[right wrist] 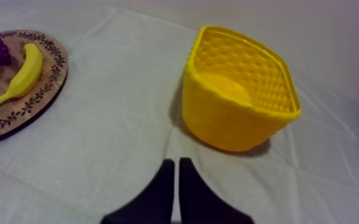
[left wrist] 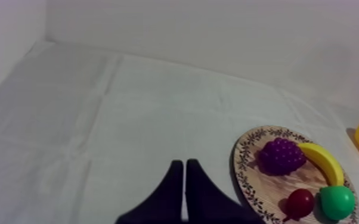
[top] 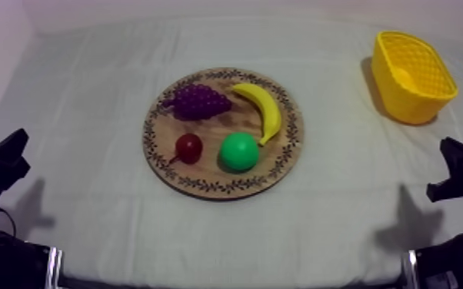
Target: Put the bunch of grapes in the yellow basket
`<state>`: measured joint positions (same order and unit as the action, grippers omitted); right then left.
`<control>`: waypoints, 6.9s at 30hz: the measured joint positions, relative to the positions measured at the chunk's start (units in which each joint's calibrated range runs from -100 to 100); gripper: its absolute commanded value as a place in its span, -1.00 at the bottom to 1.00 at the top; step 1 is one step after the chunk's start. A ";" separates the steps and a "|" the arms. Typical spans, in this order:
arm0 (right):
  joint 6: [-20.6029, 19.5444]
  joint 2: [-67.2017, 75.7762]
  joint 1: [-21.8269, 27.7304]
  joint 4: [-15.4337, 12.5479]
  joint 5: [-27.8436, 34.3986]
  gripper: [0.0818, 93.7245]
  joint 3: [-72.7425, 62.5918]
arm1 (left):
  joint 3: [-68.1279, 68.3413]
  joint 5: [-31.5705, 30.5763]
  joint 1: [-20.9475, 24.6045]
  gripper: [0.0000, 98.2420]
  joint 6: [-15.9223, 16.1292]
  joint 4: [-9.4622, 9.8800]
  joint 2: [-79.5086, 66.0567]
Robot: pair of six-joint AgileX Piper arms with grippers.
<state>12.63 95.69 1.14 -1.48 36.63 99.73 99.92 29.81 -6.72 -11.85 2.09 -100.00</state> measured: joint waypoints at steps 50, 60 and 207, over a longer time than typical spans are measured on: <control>1.41 -26.17 -4.42 -0.21 1.11 -1.00 -24.35 | 0.00 0.00 0.00 -1.00 0.00 0.00 0.00; 3.15 -46.73 -9.56 1.48 6.83 -0.99 -44.32 | 0.00 0.00 0.00 -1.00 0.00 0.00 0.00; 20.55 -144.25 -24.53 -9.43 38.97 -0.35 -133.55 | 0.00 0.00 0.00 -1.00 0.00 0.00 0.00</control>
<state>33.18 -48.56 -23.39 -10.91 75.60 -33.83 99.92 29.81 -6.72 -11.85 2.09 -100.00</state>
